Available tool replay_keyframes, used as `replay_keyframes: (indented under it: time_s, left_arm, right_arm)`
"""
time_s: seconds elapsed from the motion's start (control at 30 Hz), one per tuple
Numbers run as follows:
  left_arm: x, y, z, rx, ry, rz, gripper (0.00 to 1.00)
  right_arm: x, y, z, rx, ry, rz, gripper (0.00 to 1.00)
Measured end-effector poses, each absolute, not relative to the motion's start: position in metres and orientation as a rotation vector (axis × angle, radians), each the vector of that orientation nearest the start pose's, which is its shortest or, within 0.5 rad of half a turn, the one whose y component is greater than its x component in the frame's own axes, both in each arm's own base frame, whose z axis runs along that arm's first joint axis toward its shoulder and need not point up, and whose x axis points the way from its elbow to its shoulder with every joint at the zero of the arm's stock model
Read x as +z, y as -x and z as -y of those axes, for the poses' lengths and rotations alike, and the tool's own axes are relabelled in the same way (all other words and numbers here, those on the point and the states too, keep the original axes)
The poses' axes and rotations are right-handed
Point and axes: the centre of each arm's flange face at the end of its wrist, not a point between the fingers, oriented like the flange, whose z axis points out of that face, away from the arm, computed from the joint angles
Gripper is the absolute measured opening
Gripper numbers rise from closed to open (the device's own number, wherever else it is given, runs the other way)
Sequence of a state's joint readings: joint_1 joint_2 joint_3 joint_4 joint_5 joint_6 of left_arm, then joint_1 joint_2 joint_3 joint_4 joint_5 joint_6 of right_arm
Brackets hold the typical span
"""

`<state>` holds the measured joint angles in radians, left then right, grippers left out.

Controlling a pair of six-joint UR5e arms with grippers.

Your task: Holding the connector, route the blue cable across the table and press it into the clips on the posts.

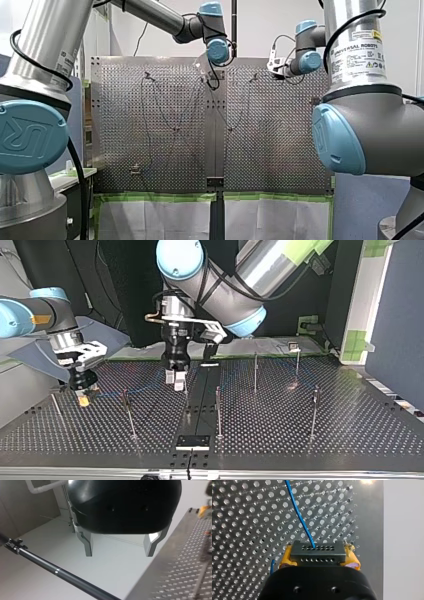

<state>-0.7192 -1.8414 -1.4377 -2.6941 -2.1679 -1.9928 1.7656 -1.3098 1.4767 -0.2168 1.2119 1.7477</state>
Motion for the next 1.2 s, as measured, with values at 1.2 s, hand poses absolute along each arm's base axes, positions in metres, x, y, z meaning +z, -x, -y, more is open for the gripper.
replay_keyframes:
  time_s: [1.2]
  left_arm:
    - [0.123, -0.361, 0.468, -0.474, 0.289, -1.587, 1.00]
  right_arm:
    - [0.409, -0.282, 0.549, 1.732, -1.530, 1.023, 0.02]
